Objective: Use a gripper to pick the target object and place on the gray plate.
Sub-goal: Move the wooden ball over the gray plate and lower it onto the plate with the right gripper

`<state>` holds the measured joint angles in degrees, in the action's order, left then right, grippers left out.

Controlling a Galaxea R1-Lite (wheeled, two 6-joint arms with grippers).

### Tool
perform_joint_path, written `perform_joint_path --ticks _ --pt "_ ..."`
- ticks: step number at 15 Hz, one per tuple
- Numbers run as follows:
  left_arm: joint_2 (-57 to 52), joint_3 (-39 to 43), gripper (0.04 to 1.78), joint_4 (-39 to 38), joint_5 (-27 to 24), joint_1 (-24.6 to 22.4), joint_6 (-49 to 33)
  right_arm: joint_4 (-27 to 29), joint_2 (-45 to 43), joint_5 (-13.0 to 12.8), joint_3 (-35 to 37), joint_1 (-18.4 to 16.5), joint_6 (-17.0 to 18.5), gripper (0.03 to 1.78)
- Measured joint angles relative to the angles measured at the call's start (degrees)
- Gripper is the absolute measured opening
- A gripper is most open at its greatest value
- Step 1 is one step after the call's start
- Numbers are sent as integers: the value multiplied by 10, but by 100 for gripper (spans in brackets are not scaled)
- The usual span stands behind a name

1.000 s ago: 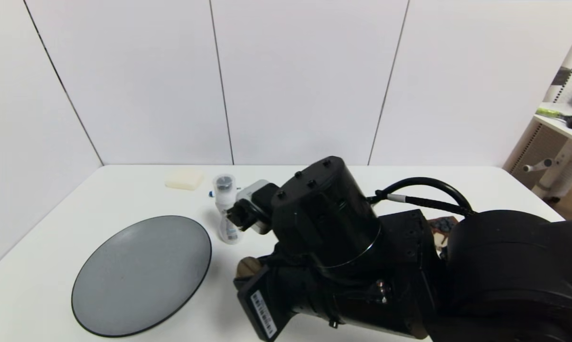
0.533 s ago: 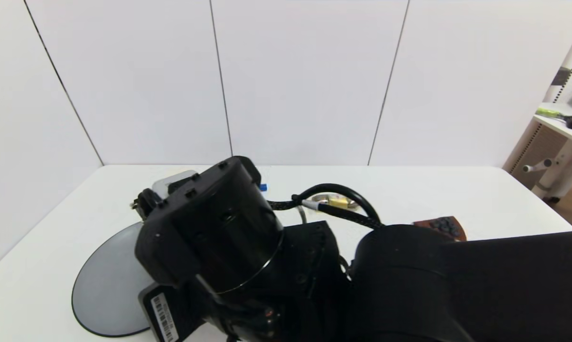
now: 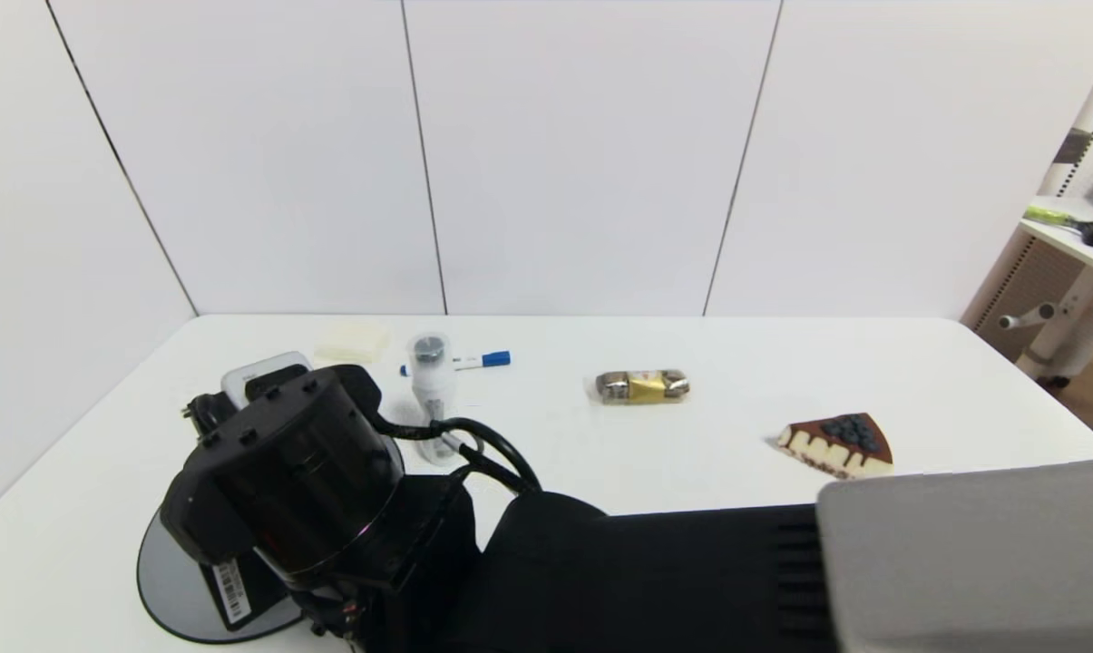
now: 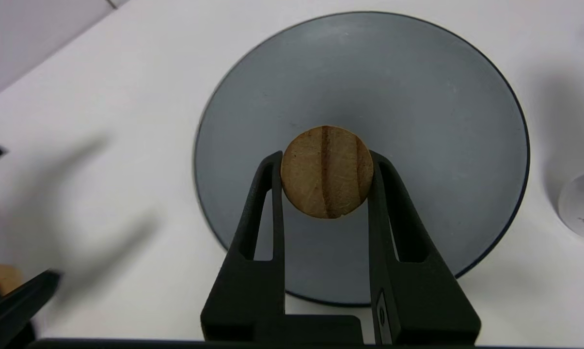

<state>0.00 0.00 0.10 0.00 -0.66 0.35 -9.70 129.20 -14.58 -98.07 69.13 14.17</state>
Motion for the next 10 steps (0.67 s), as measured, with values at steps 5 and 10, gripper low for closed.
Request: perform_joint_path --ticks 5,10 --pt "0 0 169 0 0 0 0 0 68 -11 -64 -4 -12 47" --pt "0 0 169 0 0 0 0 -1 104 -11 -79 -16 -30 47"
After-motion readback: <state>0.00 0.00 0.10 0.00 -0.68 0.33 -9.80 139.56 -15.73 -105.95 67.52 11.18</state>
